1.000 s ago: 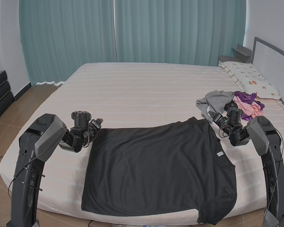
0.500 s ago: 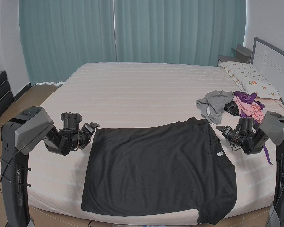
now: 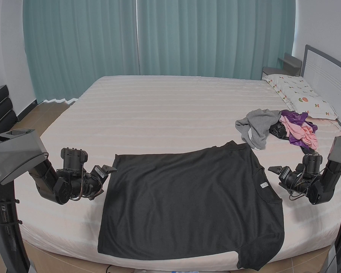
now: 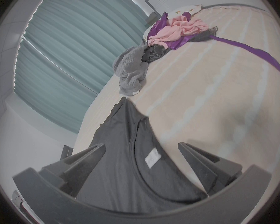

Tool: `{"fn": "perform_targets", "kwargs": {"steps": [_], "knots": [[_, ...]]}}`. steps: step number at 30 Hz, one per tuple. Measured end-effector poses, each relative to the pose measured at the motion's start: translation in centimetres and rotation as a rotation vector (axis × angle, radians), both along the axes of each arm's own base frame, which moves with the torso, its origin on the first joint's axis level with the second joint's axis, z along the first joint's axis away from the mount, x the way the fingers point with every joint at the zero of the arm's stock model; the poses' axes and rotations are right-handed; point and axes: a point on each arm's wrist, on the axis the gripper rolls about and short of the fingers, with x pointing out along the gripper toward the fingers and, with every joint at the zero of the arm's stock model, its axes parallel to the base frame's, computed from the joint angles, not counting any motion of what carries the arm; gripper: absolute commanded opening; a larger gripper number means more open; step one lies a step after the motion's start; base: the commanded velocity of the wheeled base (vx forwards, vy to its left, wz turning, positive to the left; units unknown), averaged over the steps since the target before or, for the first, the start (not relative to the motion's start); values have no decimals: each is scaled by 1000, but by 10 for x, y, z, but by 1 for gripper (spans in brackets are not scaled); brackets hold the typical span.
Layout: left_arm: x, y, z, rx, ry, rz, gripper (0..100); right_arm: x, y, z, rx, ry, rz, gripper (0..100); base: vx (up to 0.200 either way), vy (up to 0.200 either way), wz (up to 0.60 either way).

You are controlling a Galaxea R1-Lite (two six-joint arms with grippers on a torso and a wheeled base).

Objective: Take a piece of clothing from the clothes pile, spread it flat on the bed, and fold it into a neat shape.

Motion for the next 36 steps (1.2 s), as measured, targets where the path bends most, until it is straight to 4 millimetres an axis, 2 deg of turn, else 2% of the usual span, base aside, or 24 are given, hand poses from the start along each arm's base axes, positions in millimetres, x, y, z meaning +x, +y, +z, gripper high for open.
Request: {"fn": "perform_targets", "kwargs": {"steps": [2,7,11,23,36], "knots": [[-8,-1,0,-14,8,-22,100,-11,2,2,24,11,17,100,-200,0,0],[-17,-2,2,-24,15,-44,100,-25,2,5,54,25,39,100,-200,0,0],[-19,-2,3,-23,15,-47,100,-28,3,5,58,34,42,100,-200,0,0],[-18,-2,5,-28,9,-43,100,-29,4,2,60,41,46,100,0,0,0],[-19,-2,5,-25,11,-44,100,-28,5,-2,62,52,51,100,0,-185,0]]}}
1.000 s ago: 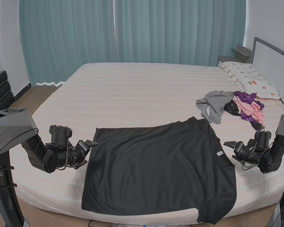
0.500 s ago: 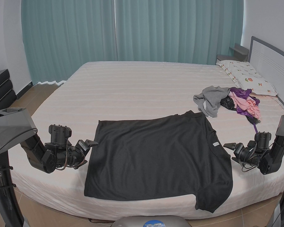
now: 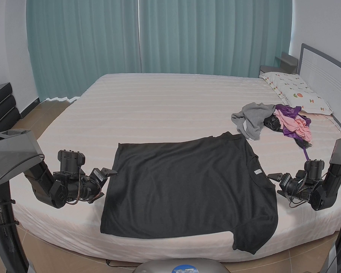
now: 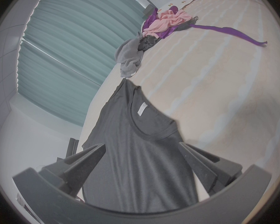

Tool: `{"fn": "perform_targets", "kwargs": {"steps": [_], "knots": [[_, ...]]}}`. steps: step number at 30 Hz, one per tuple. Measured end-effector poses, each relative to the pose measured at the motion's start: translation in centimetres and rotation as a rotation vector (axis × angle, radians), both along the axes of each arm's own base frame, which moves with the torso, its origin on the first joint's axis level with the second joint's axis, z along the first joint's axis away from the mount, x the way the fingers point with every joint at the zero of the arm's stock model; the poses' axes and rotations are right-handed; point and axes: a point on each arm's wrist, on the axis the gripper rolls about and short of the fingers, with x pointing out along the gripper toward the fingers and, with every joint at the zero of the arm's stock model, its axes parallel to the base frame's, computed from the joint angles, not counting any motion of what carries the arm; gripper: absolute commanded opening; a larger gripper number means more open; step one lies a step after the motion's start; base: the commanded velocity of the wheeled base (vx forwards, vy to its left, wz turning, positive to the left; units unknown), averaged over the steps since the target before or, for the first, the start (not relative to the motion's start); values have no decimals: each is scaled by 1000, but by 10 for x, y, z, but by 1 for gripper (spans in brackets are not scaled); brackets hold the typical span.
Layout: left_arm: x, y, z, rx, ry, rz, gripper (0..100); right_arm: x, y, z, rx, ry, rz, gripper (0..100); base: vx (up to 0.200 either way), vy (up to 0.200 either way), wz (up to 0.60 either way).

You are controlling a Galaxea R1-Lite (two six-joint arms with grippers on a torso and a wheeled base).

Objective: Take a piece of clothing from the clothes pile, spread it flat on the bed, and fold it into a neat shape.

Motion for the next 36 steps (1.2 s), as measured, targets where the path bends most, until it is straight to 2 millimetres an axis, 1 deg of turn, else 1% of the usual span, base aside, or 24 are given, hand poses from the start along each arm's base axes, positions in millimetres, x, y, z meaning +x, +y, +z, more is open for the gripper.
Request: {"fn": "perform_targets", "kwargs": {"steps": [11,23,28,36], "knots": [[0,0,0,0,-1,-2,100,0,1,-1,-1,3,3,100,0,0,0],[-3,0,-1,6,9,2,100,-1,3,-2,-1,10,7,100,-200,0,0],[-8,2,-5,41,18,-17,100,-2,3,-2,-1,14,8,100,0,0,0],[-22,8,-14,159,29,-110,100,-3,6,-4,-2,22,19,100,0,0,0]]}}
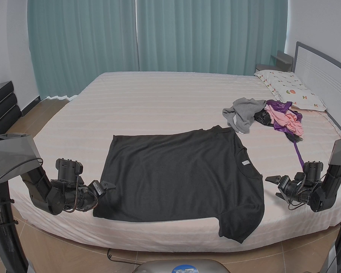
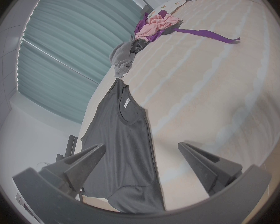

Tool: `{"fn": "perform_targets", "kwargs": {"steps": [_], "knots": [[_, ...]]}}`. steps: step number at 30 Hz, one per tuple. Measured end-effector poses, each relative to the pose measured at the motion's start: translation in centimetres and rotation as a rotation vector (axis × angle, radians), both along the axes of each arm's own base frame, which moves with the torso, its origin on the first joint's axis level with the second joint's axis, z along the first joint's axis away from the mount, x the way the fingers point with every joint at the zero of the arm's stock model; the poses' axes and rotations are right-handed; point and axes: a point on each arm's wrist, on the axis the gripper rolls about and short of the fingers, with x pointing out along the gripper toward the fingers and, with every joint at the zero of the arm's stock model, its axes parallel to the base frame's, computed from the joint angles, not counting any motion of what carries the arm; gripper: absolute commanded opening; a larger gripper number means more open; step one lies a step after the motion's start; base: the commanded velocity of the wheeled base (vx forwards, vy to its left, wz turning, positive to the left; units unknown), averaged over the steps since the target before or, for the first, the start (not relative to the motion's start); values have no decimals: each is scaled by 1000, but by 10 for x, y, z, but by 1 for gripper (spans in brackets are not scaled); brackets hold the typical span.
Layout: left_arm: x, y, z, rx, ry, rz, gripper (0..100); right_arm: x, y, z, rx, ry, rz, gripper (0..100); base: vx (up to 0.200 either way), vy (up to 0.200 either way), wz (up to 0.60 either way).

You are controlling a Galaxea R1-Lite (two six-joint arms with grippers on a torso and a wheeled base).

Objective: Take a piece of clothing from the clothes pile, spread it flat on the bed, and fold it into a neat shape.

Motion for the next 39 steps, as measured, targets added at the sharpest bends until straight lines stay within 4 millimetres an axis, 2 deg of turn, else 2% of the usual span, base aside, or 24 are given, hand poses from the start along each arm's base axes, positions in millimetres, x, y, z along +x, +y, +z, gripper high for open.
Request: {"fn": "perform_targets", "kwargs": {"steps": [8,16,31,39], "knots": [[-14,1,-10,93,26,-86,100,0,1,0,-1,2,2,100,0,0,0],[-20,1,-15,117,47,-109,100,0,1,-2,-2,6,4,100,0,0,0],[-18,1,-28,266,54,-106,100,0,2,-3,-2,9,9,100,0,0,0],[-16,-3,-33,274,61,-118,100,0,4,-6,-4,13,13,100,0,0,0]]}}
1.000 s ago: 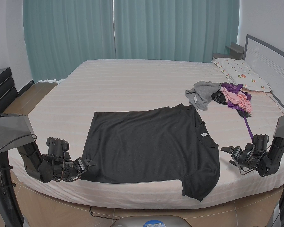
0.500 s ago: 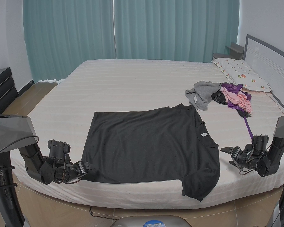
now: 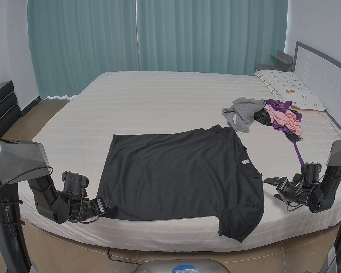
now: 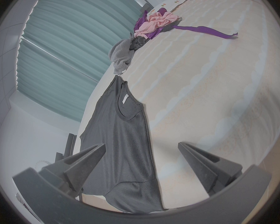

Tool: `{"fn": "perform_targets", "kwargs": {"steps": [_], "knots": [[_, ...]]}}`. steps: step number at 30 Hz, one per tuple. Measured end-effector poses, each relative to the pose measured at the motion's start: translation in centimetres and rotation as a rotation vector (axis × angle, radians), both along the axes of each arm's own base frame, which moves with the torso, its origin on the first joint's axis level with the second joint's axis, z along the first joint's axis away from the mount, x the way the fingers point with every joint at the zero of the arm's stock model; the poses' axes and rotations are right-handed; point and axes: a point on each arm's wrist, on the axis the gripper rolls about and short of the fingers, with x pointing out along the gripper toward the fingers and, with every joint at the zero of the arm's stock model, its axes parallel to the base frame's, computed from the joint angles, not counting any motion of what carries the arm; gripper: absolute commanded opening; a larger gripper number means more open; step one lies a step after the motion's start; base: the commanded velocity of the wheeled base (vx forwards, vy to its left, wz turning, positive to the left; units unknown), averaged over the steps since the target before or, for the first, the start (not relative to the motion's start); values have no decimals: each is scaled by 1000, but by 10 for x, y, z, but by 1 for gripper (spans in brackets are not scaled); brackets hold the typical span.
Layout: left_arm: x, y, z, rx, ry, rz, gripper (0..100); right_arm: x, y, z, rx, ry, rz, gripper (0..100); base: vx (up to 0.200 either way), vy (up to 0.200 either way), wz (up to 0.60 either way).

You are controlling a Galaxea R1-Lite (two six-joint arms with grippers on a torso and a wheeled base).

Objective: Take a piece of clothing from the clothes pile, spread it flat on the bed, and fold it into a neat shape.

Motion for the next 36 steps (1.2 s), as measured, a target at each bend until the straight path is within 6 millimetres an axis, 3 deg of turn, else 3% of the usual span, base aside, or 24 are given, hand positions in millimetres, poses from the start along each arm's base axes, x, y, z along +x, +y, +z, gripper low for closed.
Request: {"fn": "perform_targets", "kwargs": {"steps": [2,3,36], "knots": [[1,0,0,-2,-3,1,100,0,1,0,0,0,2,100,0,0,0],[2,0,-1,-2,-2,2,0,0,1,0,0,0,3,100,0,0,0],[-7,4,16,26,-31,54,0,3,14,-7,-20,15,54,100,0,0,0]]}}
